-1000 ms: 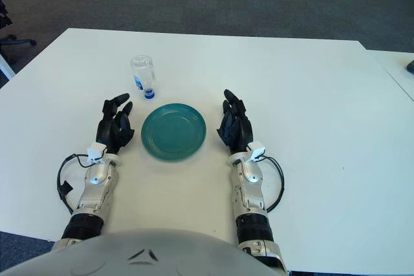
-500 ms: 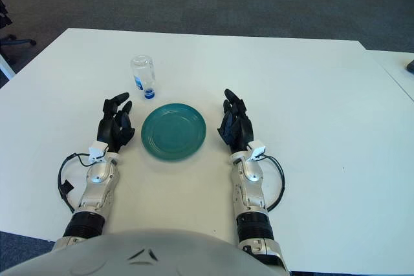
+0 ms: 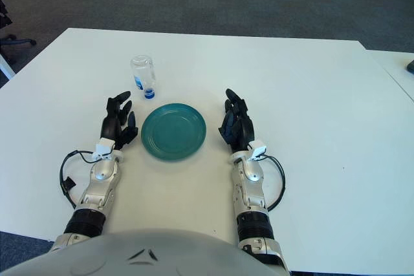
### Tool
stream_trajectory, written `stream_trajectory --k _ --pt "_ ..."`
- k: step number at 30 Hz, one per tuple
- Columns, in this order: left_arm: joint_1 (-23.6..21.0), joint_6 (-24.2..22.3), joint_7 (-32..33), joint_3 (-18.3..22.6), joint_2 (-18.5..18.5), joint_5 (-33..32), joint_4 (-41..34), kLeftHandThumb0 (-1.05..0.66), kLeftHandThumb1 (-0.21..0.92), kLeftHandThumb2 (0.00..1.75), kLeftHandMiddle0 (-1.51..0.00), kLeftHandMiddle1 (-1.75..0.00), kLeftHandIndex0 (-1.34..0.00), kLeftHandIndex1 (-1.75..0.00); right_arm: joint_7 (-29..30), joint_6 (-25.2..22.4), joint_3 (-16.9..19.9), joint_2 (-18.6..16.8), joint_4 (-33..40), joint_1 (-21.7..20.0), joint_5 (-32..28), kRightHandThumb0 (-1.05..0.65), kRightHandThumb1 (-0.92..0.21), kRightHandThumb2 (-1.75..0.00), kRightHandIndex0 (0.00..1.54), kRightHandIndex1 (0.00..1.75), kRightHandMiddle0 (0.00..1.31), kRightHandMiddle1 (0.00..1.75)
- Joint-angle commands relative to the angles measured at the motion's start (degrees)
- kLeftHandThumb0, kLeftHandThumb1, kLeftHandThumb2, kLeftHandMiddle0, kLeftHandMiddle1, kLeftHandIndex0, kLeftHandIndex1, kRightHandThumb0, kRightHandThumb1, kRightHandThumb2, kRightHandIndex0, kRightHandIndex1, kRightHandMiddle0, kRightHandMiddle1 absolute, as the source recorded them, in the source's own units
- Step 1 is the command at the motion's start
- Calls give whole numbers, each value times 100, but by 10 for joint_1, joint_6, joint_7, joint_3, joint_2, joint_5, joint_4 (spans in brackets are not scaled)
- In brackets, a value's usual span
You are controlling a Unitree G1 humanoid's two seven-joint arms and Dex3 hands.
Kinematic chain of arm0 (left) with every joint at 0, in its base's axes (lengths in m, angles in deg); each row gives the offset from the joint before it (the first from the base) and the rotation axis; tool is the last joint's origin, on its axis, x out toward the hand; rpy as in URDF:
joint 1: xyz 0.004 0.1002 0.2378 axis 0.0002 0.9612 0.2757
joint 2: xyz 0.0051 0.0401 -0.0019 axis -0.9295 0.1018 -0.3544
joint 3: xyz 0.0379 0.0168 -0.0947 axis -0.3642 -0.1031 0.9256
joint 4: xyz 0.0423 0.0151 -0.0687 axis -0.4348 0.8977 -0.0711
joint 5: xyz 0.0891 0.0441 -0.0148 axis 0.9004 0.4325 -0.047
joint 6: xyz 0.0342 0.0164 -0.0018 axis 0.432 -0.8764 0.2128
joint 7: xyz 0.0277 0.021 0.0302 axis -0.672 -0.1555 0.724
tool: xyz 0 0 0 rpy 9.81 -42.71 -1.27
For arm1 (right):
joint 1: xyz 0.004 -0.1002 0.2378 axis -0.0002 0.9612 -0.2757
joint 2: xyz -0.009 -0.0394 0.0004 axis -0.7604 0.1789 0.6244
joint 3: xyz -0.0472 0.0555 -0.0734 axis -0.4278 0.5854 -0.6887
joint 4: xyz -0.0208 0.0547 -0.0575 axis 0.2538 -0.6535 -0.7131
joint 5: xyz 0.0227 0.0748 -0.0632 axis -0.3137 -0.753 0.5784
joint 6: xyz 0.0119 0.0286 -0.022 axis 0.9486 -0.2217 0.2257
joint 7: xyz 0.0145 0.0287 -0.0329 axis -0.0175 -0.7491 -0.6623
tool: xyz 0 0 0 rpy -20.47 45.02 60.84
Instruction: Put the bottle into the plate.
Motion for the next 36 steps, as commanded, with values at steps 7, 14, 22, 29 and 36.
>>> stream_trajectory --k 7,14,22,29,36 --pt "-9 -33 33 -10 -11 35 65 -104 92 56 -26 -2 0 -40 9 -39 17 9 -51 37 -3 -78 -92 -83 26 1 0 52" --pt "-33 -101 52 -23 -18 69 71 -105 92 54 -5 -1 0 -9 7 -36 19 11 -58 34 -3 -77 -92 -83 27 1 0 53" --pt "-43 -149 48 -33 -22 81 61 -105 92 51 0 0 0 0 6 -31 22 12 -64 32 -3 -78 -92 -84 27 1 0 54" --pt "-49 -187 54 -45 -23 95 48 -105 92 53 0 0 0 0 2 -33 23 16 -68 30 -2 -78 -92 -84 27 1 0 53" --pt "-58 -239 64 -59 -24 123 37 -105 92 61 0 0 0 0 -2 -28 26 20 -79 25 -4 -77 -92 -85 27 1 0 53"
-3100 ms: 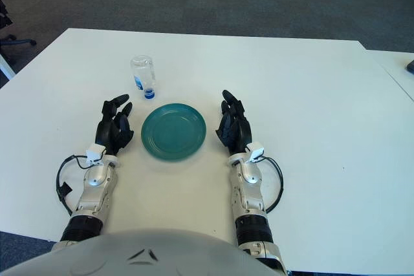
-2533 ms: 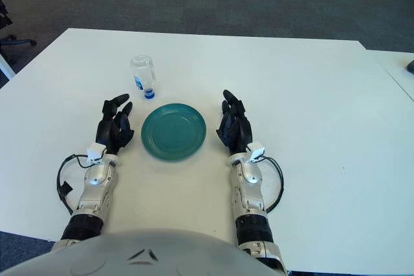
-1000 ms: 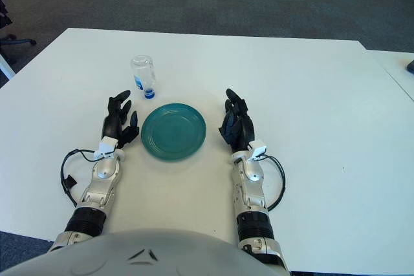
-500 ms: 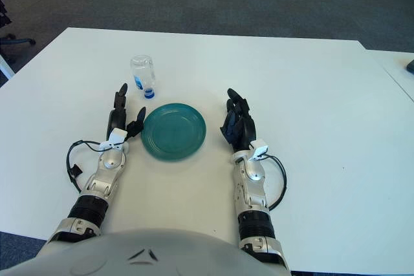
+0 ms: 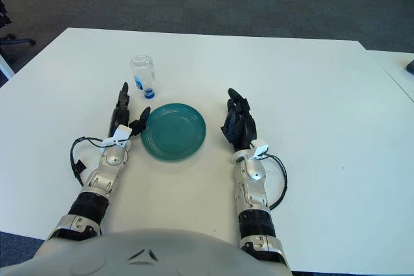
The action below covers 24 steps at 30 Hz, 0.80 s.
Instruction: Put the bottle into the plate.
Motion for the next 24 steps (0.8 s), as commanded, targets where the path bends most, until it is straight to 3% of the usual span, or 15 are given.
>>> stream_trajectory --k 1,12,24 --pt "11 -44 -4 -8 -1 5 18 -105 92 62 0 0 0 0 2 -31 13 10 -61 39 -3 -77 -92 -85 27 1 0 53" --pt "-8 -51 -7 -11 -4 1 33 -105 92 64 0 0 0 0 -7 -26 19 13 -76 29 -9 -77 -92 -84 26 0 0 53" --pt "-25 40 -8 13 -1 -51 85 -105 92 53 0 0 0 0 -6 -28 24 16 -90 18 -2 -78 -92 -85 27 1 0 53"
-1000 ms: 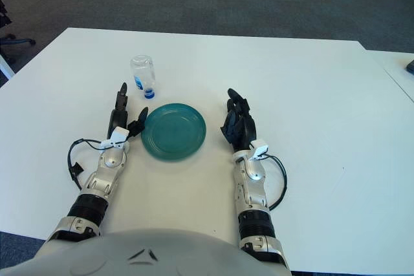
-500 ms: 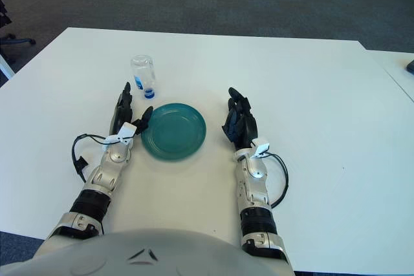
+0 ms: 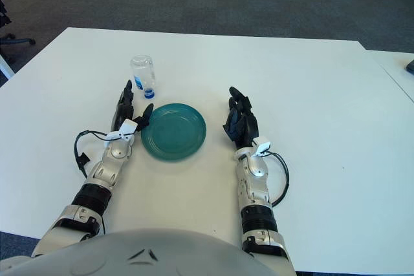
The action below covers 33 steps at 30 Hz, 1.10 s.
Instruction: Put the bottle into the plate.
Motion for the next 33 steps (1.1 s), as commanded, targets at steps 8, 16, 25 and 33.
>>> stream_trajectory --k 8,16,25,33 --pt "-10 69 -10 42 19 -81 76 -105 92 44 0 0 0 0 4 -33 10 14 -81 29 1 -79 -92 -86 26 0 0 52" --pt "-21 97 -4 41 22 -84 98 -105 92 42 0 0 0 0 5 -26 14 20 -101 16 0 -79 -92 -86 27 0 0 52" --pt "-36 102 10 48 33 -90 117 -105 92 34 0 0 0 0 2 -10 18 27 -133 1 -2 -79 -92 -85 28 1 0 56" --pt "-54 134 23 67 41 -108 147 -104 92 22 -2 -1 -3 -3 -6 -2 27 32 -162 -15 -7 -79 -92 -85 28 1 0 58"
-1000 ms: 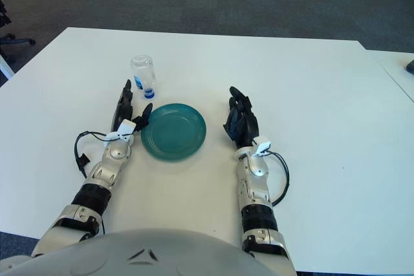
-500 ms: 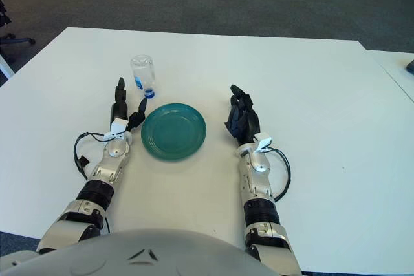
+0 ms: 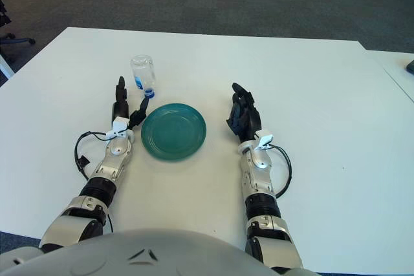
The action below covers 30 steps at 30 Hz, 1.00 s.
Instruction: Put the bottle into the plate.
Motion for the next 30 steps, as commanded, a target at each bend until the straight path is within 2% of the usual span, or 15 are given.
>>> stream_trajectory --k 1,6,11,19,30 --pt "-1 12 5 14 6 -19 30 -103 92 19 -4 -1 -2 -9 0 -34 12 1 -74 44 -7 -79 -92 -85 29 1 0 59" --pt "-9 46 4 25 13 -36 29 -98 91 12 -11 -3 0 -28 -3 -33 17 3 -87 37 -8 -80 -92 -84 29 1 0 59" --pt "-15 66 -2 28 16 -46 36 -94 89 9 -14 -4 0 -36 -5 -32 23 3 -97 30 -10 -81 -92 -83 29 1 0 60" --pt "-31 67 -4 29 15 -49 35 -94 89 8 -15 -4 0 -38 -12 -29 32 5 -116 17 -17 -82 -92 -80 28 1 0 60" --pt "-50 60 4 21 12 -36 48 -98 91 7 -14 -3 0 -31 -17 -23 40 10 -145 1 -15 -81 -92 -81 28 1 0 58"
